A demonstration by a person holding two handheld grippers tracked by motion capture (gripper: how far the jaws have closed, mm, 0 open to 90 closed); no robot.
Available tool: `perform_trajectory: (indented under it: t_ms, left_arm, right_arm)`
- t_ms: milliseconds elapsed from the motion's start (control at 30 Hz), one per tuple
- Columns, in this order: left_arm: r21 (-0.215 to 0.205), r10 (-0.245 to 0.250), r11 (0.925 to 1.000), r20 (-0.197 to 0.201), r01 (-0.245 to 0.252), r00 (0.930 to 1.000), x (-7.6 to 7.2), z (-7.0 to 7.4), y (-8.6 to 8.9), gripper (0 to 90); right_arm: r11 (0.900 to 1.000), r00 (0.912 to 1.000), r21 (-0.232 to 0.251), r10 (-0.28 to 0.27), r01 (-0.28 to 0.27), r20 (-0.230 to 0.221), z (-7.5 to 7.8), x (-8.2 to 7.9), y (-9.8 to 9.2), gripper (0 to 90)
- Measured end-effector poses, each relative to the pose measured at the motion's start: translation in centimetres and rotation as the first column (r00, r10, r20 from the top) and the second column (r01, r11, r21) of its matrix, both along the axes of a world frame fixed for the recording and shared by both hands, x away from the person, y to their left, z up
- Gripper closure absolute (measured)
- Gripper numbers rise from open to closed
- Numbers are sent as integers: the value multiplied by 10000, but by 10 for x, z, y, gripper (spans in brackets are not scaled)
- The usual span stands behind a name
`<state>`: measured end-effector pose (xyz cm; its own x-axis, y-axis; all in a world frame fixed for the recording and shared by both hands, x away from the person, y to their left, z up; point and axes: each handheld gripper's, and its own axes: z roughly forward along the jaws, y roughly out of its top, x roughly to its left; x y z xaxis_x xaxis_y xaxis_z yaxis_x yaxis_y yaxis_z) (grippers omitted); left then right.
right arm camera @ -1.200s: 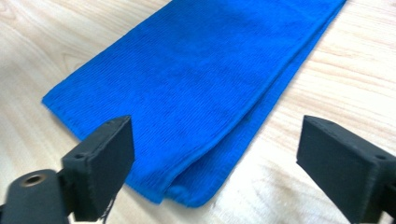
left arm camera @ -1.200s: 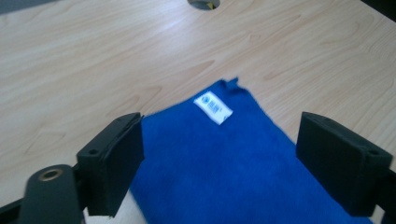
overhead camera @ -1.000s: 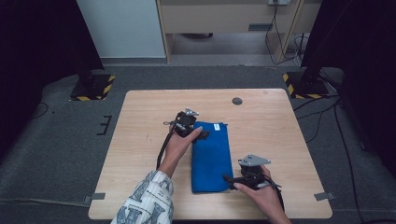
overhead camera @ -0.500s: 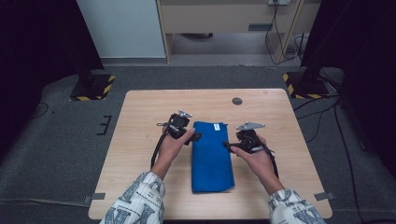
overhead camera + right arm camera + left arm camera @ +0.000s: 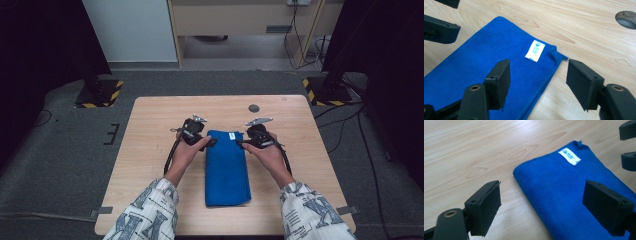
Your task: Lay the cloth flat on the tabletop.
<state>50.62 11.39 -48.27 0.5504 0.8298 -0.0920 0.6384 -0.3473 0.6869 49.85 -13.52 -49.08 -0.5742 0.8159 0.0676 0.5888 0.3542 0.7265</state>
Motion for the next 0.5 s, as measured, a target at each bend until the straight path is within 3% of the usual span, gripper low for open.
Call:
perform_trajectory:
  t_ms: [267, 500]
  left_arm:
    - [37, 193, 9998, 16, -193, 9998, 14, -17, 2, 194]
    - [112, 278, 9996, 16, -278, 9996, 14, -19, 0, 232]
  right_arm:
    - [9996, 9992, -86, -288, 286, -264, -9, 26, 0, 393]
    - [9992, 9990, -298, -291, 280, -350, -10, 29, 4, 417]
